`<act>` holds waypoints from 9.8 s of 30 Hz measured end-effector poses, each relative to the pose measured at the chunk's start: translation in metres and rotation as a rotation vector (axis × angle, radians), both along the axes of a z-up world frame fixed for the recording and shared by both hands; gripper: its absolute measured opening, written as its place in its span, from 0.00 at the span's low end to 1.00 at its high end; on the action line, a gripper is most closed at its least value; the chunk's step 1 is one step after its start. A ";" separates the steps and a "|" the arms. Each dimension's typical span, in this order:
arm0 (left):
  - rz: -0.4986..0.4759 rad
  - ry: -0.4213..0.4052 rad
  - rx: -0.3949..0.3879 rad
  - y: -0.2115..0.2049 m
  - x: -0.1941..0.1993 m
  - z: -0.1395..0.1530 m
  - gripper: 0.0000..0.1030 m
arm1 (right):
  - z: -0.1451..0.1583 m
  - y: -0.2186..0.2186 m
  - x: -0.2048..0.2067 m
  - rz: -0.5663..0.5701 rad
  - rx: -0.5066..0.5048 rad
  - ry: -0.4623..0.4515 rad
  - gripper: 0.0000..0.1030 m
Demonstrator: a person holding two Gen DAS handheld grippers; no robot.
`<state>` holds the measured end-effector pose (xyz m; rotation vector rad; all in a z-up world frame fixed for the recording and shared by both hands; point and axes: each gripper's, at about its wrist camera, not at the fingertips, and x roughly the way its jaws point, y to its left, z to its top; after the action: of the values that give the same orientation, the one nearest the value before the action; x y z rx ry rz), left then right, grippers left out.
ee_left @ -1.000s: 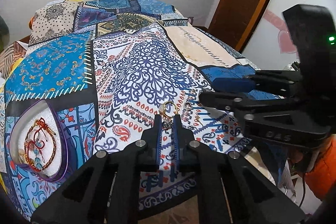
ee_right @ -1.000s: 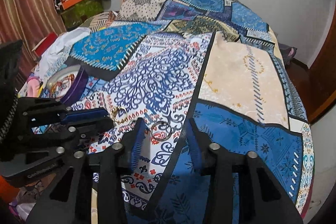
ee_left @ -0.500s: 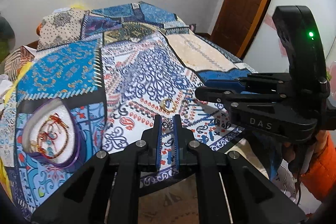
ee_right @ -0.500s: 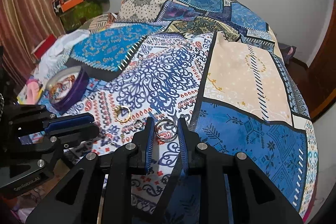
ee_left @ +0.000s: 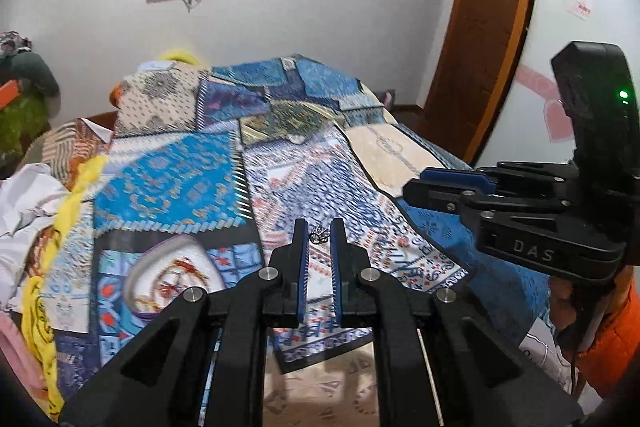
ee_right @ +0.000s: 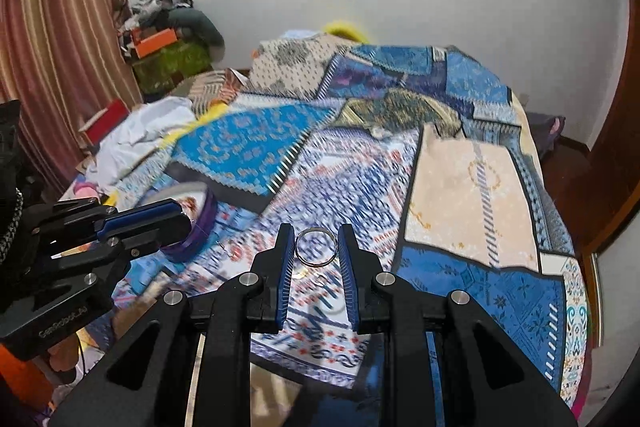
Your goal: Organize jewelry
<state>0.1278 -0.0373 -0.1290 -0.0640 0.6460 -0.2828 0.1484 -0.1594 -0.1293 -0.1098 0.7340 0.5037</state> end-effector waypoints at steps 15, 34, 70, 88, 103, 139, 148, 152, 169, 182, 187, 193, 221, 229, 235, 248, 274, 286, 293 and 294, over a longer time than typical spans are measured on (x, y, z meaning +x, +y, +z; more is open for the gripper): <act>0.159 -0.061 0.004 0.065 -0.022 0.025 0.08 | 0.031 0.057 -0.018 0.102 0.076 -0.087 0.19; 0.284 -0.039 0.005 0.130 -0.020 0.006 0.08 | 0.012 0.114 -0.003 0.190 0.089 -0.033 0.20; 0.226 0.164 0.036 0.120 0.037 -0.060 0.09 | -0.070 0.148 0.026 0.251 -0.060 0.217 0.20; 0.253 0.075 0.040 0.111 0.011 -0.008 0.24 | -0.022 0.107 0.021 0.140 0.006 0.107 0.34; 0.145 0.001 0.067 0.048 0.001 0.027 0.40 | 0.018 -0.005 0.017 -0.090 0.028 -0.024 0.34; -0.060 0.224 0.050 -0.052 0.072 -0.072 0.05 | -0.058 -0.039 0.022 -0.017 -0.058 0.176 0.34; -0.033 0.179 0.050 -0.037 0.059 -0.059 0.05 | -0.061 -0.014 0.025 0.054 -0.080 0.170 0.34; -0.019 0.158 0.054 -0.031 0.054 -0.052 0.05 | -0.064 -0.002 0.026 0.083 -0.105 0.167 0.32; 0.014 0.064 0.042 -0.019 0.032 -0.014 0.05 | -0.042 0.003 0.024 0.062 -0.109 0.126 0.10; 0.073 -0.038 0.036 0.009 -0.002 0.027 0.05 | 0.018 0.021 0.008 0.056 -0.027 -0.008 0.10; 0.104 -0.072 0.036 0.026 -0.013 0.038 0.05 | 0.032 0.040 0.000 0.082 -0.001 -0.045 0.10; 0.159 -0.104 0.033 0.053 -0.024 0.046 0.05 | 0.041 0.065 -0.006 0.121 0.020 -0.068 0.10; 0.272 0.075 -0.021 0.128 0.007 -0.036 0.05 | -0.023 0.148 0.026 0.244 -0.026 0.113 0.10; 0.255 0.135 -0.040 0.131 0.021 -0.062 0.05 | -0.047 0.161 0.044 0.250 -0.039 0.193 0.10; 0.234 0.157 -0.046 0.129 0.029 -0.070 0.05 | -0.057 0.166 0.046 0.268 -0.050 0.219 0.10; 0.256 0.168 -0.028 0.129 0.026 -0.065 0.10 | -0.047 0.165 0.040 0.244 -0.091 0.151 0.26; 0.337 -0.443 0.050 0.090 -0.133 0.136 0.41 | 0.145 0.069 -0.105 0.080 0.187 -0.458 0.33; 0.434 -0.572 0.039 0.072 -0.197 0.160 0.95 | 0.156 0.054 -0.164 -0.052 0.225 -0.655 0.94; 0.460 -0.559 0.042 0.072 -0.203 0.155 0.97 | 0.151 0.056 -0.168 -0.039 0.224 -0.637 0.99; 0.460 -0.558 0.045 0.070 -0.204 0.155 0.97 | 0.151 0.052 -0.172 -0.036 0.226 -0.637 0.99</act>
<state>-0.0763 0.0331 0.0258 -0.0846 0.0718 0.1601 -0.0235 -0.1078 0.0218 -0.0406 0.0543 0.4771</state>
